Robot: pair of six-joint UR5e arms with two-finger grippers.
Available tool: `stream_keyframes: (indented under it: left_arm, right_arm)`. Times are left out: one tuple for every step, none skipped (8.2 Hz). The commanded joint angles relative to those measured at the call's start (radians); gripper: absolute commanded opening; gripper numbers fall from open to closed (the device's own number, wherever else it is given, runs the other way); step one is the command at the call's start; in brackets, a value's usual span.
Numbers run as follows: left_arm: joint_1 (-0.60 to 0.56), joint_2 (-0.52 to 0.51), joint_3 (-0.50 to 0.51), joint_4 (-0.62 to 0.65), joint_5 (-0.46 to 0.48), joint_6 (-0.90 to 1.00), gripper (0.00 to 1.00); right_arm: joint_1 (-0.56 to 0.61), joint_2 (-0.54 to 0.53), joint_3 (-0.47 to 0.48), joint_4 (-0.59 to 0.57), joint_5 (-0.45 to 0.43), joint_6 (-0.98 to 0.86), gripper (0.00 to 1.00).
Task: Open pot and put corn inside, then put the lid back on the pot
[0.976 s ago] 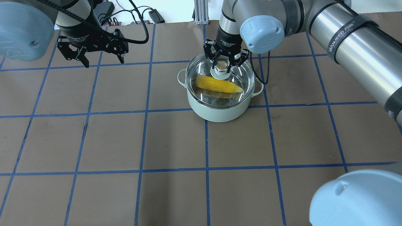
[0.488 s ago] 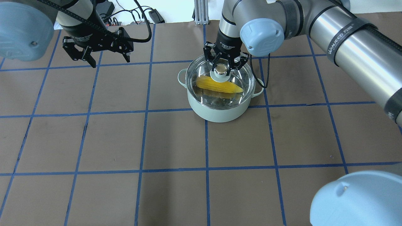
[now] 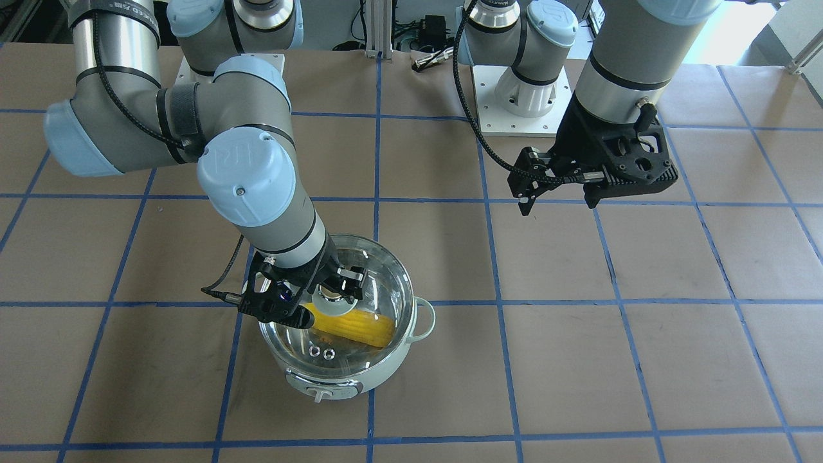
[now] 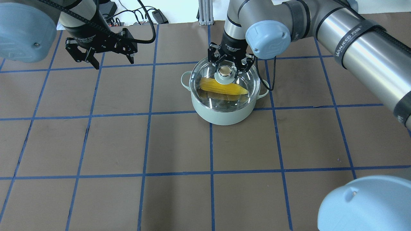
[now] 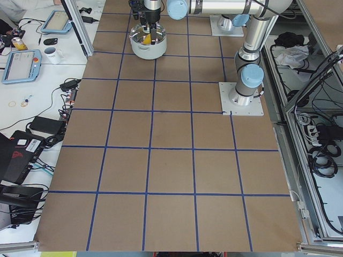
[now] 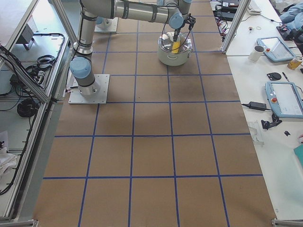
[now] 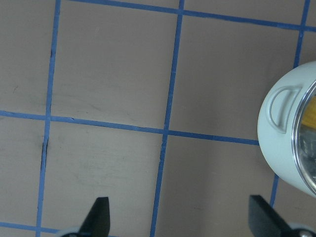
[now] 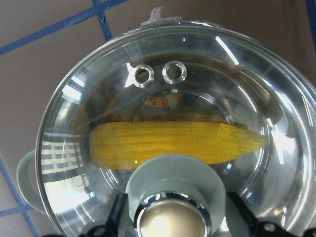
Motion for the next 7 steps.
stream_keyframes:
  left_arm:
    - [0.0,-0.006,-0.001,0.003,0.001,0.0,1.0]
    - [0.0,-0.006,-0.001,0.003,0.001,0.0,1.0]
    - [0.002,-0.006,-0.001,0.003,0.001,0.0,1.0]
    - [0.002,-0.008,-0.001,0.003,0.001,0.0,1.0]
    - [0.002,-0.008,-0.001,0.003,0.001,0.0,1.0]
    - [0.002,-0.004,0.0,0.003,0.001,0.0,1.0]
    - [0.0,-0.003,0.0,0.003,0.001,0.0,1.0]
  right_arm:
    - [0.002,-0.01,0.0,-0.002,0.002,0.0,0.8]
    - [0.002,-0.019,-0.013,0.0,0.003,0.0,0.83]
    - [0.002,-0.054,-0.02,0.01,0.0,-0.005,0.87]
    - [0.0,-0.091,-0.021,0.027,-0.01,-0.056,0.9]
    - [-0.011,-0.146,-0.021,0.062,-0.02,-0.165,0.95]
    - [-0.035,-0.183,-0.023,0.138,-0.076,-0.263,0.97]
    - [-0.079,-0.243,-0.021,0.206,-0.116,-0.337,1.0]
